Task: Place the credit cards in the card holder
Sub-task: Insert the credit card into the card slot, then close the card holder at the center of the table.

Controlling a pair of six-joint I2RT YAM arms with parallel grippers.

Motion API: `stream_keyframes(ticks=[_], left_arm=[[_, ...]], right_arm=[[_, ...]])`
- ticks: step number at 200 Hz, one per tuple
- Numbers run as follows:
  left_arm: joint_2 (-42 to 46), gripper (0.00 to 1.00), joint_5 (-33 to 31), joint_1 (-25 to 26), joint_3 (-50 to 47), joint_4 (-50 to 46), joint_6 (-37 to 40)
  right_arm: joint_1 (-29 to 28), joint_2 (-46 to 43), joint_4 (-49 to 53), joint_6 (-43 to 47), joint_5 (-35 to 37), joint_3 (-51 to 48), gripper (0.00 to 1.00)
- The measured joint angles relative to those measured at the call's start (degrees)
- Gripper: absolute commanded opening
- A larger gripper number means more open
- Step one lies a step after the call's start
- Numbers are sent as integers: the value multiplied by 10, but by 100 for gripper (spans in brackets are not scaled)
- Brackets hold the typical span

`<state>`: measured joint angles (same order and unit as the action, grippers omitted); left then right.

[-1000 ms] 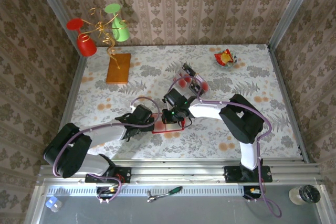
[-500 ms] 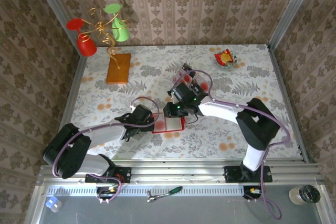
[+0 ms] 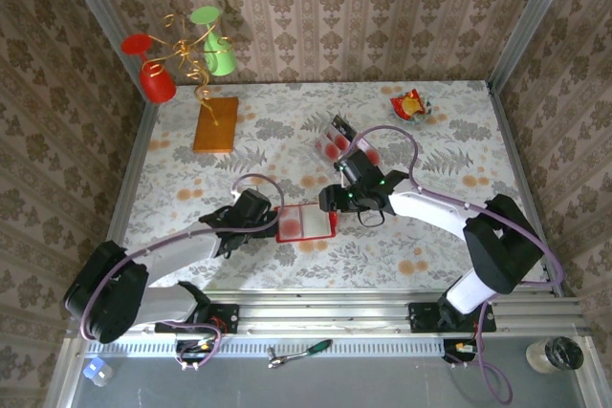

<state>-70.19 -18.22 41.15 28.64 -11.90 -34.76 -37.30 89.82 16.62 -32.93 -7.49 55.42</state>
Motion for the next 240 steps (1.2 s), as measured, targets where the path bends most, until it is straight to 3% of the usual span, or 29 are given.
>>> stream_keyframes(ticks=[45, 73, 133, 157, 240], left_arm=[[7, 100, 22, -7, 15, -1, 11], [-17, 100, 52, -13, 50, 16, 30], [-87, 100, 163, -58, 83, 91, 50], [-106, 100, 209, -77, 83, 116, 50], [-163, 100, 294, -82, 82, 196, 34]], right_arm=[[2, 21, 0, 3, 11, -5, 66], [2, 57, -3, 4, 10, -6, 58], [2, 77, -14, 14, 11, -9, 15], [2, 79, -20, 13, 11, -14, 5], [4, 79, -33, 12, 11, -24, 1]])
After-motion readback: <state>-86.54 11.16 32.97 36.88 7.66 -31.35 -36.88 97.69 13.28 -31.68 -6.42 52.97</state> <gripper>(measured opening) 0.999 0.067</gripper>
